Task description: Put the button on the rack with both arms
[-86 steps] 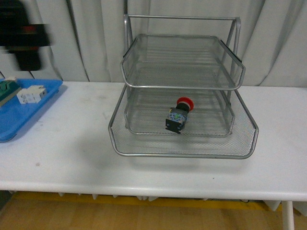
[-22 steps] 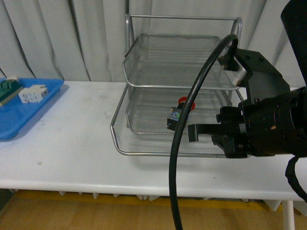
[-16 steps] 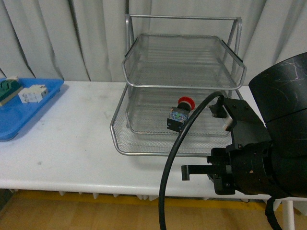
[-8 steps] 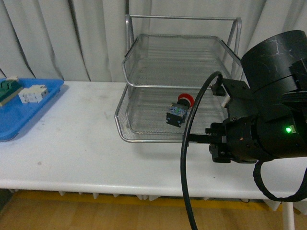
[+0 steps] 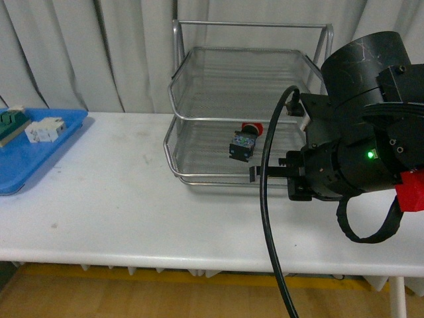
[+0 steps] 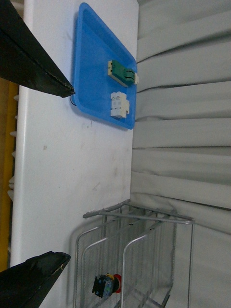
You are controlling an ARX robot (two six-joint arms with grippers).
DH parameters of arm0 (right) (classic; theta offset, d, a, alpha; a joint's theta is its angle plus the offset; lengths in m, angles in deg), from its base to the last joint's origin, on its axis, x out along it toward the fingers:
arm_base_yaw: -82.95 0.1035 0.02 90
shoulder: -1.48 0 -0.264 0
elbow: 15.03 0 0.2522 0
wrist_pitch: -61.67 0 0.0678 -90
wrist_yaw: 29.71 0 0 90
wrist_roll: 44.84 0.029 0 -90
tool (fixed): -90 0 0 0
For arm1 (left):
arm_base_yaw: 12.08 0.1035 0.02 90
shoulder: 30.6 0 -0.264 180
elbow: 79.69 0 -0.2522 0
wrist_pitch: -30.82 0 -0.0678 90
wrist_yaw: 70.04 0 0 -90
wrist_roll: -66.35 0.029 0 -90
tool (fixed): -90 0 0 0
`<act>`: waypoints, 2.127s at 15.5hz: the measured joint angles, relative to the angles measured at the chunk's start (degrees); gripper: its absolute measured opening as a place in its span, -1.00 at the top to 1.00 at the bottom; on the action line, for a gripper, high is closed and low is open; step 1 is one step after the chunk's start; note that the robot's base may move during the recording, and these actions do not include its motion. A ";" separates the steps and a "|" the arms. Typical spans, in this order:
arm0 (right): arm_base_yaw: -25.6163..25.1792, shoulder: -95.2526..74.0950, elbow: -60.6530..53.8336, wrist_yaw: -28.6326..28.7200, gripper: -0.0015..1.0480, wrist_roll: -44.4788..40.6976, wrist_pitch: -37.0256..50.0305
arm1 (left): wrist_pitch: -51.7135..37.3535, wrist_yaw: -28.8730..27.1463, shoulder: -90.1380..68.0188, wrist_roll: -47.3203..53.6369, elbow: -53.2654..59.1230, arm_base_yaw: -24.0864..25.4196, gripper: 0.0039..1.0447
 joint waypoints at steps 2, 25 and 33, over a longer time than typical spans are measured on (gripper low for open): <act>-0.04 -1.53 1.53 -0.98 0.96 -1.16 -0.48 | 0.00 0.00 0.00 0.00 0.00 0.00 -0.88; -6.97 13.75 -12.76 6.38 0.96 -2.84 10.47 | -0.02 0.00 0.00 0.00 0.00 0.00 -0.88; -35.10 61.88 -47.12 19.43 0.96 -7.13 27.78 | -0.02 0.00 0.00 0.00 0.00 0.00 -0.88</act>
